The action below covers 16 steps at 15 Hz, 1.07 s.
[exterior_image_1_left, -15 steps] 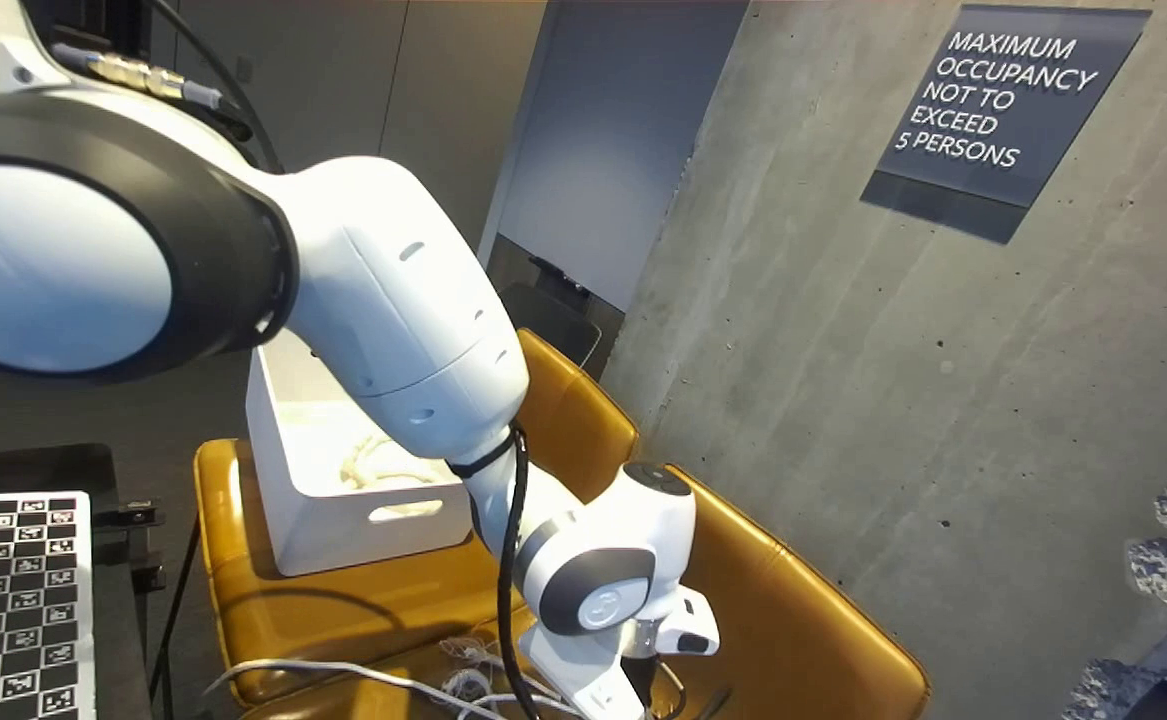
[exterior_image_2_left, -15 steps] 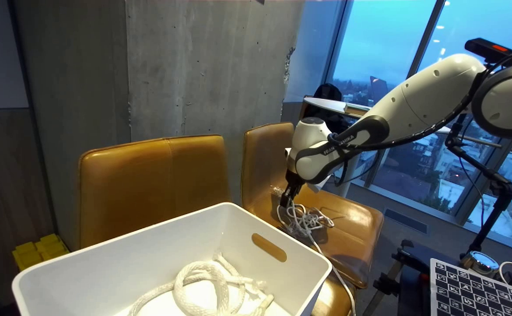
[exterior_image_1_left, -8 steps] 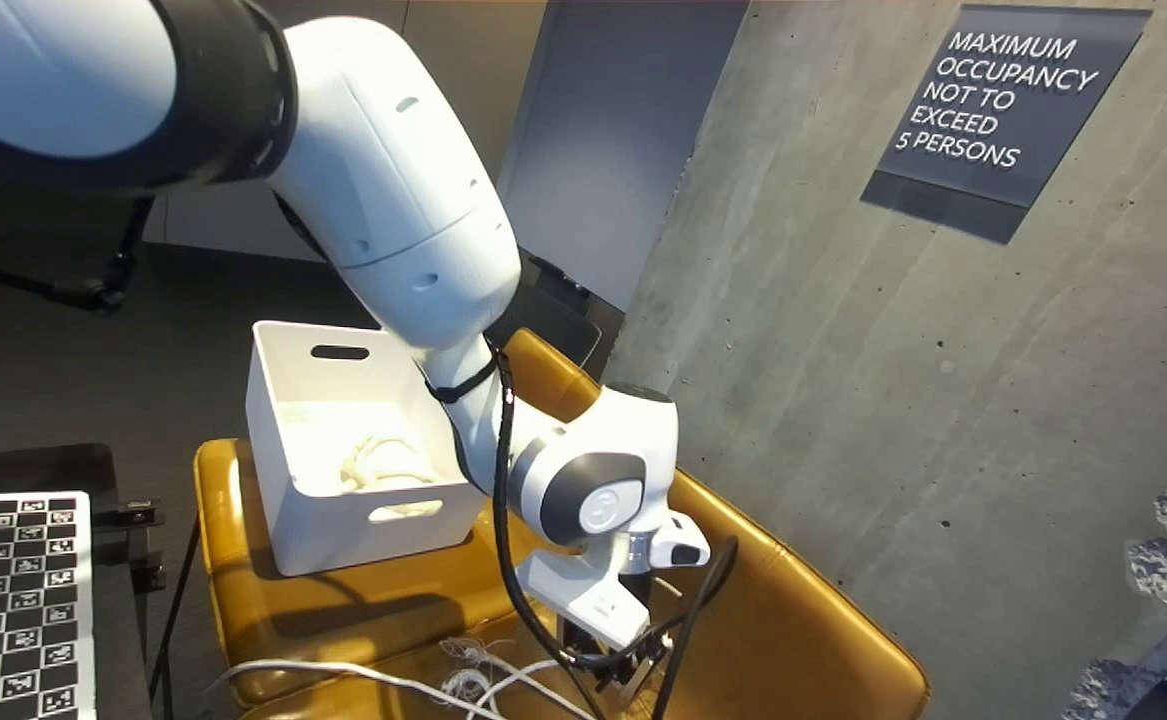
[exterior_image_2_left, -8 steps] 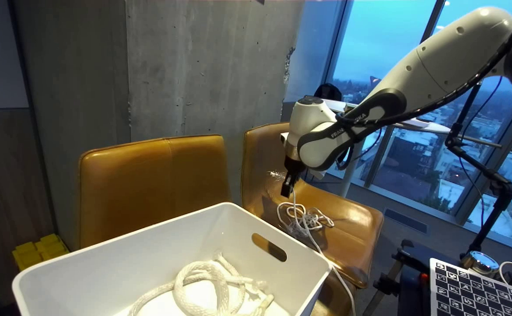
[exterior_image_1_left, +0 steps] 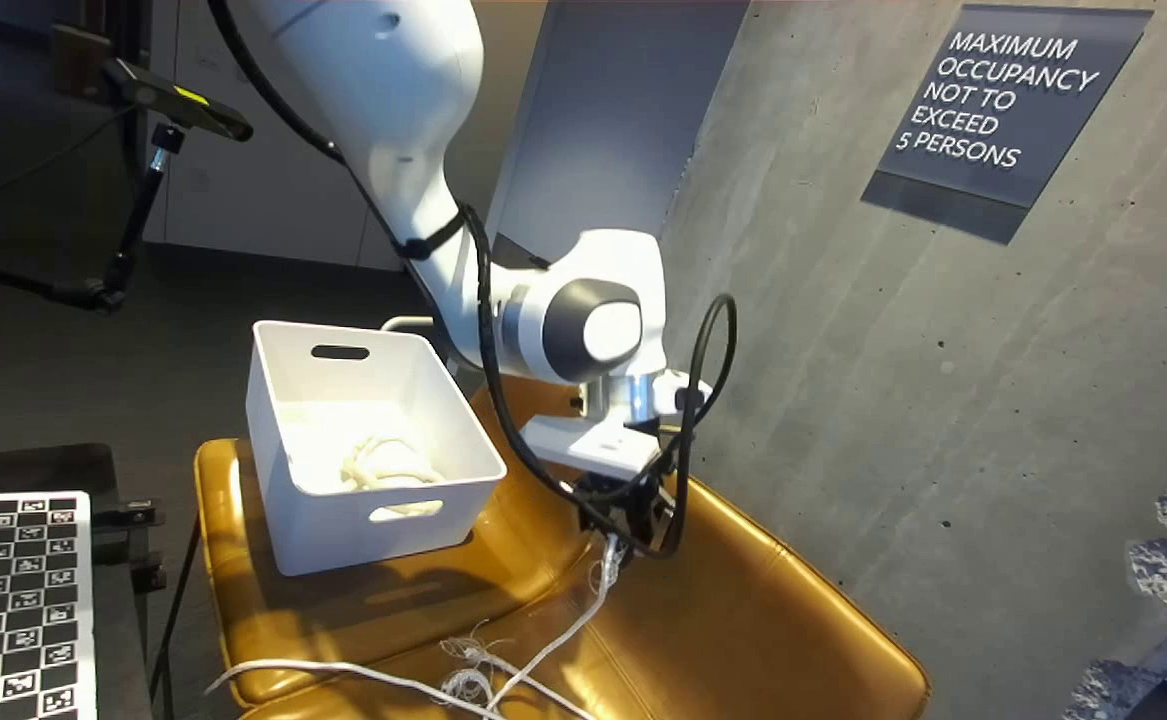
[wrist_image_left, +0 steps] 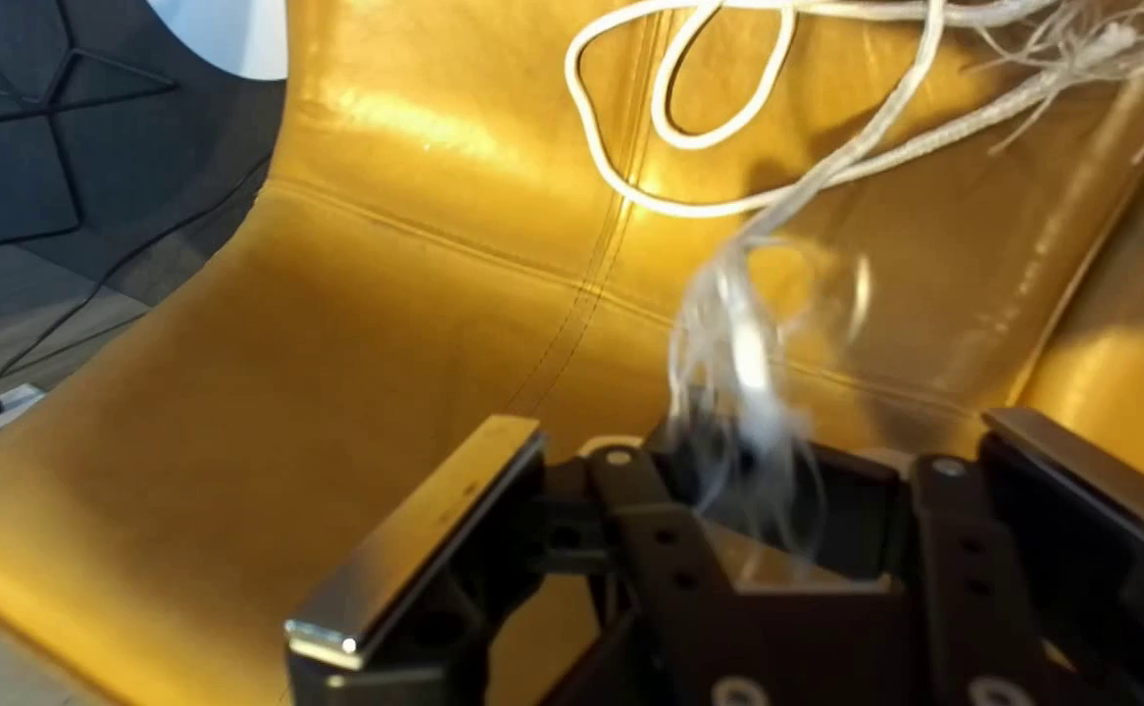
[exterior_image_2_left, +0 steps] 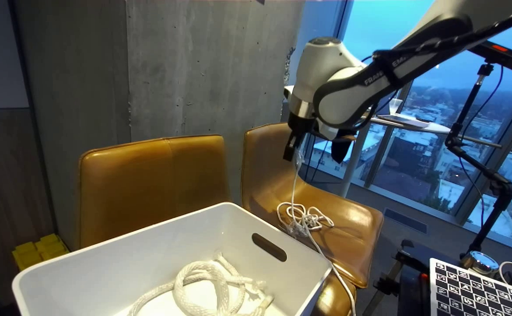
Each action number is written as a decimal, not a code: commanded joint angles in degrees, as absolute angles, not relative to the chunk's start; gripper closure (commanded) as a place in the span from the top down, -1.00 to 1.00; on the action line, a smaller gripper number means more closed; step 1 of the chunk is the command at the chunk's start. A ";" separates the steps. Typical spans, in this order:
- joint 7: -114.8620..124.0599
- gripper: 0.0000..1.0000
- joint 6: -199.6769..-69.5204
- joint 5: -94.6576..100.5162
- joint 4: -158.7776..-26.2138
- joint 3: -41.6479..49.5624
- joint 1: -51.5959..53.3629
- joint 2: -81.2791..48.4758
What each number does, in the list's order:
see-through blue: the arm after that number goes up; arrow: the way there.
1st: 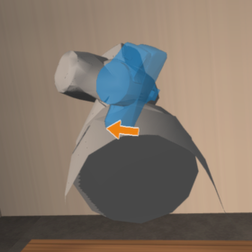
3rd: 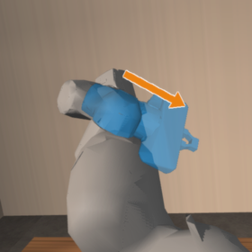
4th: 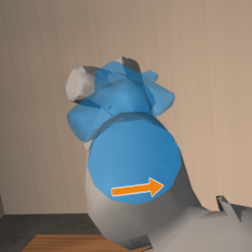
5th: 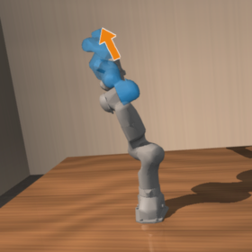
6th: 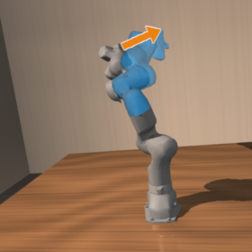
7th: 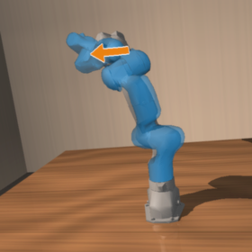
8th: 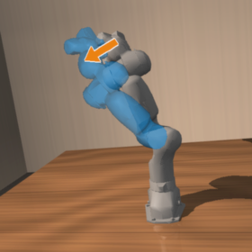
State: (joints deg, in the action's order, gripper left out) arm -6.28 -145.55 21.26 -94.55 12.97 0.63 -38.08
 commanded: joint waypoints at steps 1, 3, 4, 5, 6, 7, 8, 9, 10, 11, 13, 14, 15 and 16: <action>-3.21 -1.00 -141.15 24.71 -99.25 13.90 3.13 -27.31; -2.06 -1.00 -138.93 26.27 -99.49 13.42 3.34 -23.99; -1.42 -1.00 -138.17 27.24 -100.17 13.29 3.40 -22.61; -1.00 -1.00 -137.70 28.11 -101.08 13.04 3.29 -21.28; -1.02 -0.67 -138.07 28.84 -102.92 12.69 2.84 -20.06; -0.99 -0.48 -138.58 29.18 -104.44 12.37 2.36 -19.23; -1.27 -0.37 -139.29 28.80 -106.15 12.07 1.62 -18.91; -1.34 -0.21 -139.91 28.54 -107.52 11.97 1.05 -18.86; -2.12 -0.09 -140.76 27.69 -108.62 11.79 0.06 -19.50; -2.54 0.08 -141.53 27.33 -108.99 11.81 -0.78 -20.58; -3.88 0.35 -143.11 26.24 -108.58 11.81 -2.82 -23.43; -4.69 0.50 -144.32 25.59 -107.71 11.81 -4.05 -25.51; -5.50 0.64 -145.19 25.01 -106.71 11.75 -5.14 -27.41; -6.29 0.80 -146.62 24.81 -105.16 11.80 -6.26 -30.04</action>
State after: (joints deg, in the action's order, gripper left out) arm -3.26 -143.42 26.65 -108.76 12.79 -2.79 -24.42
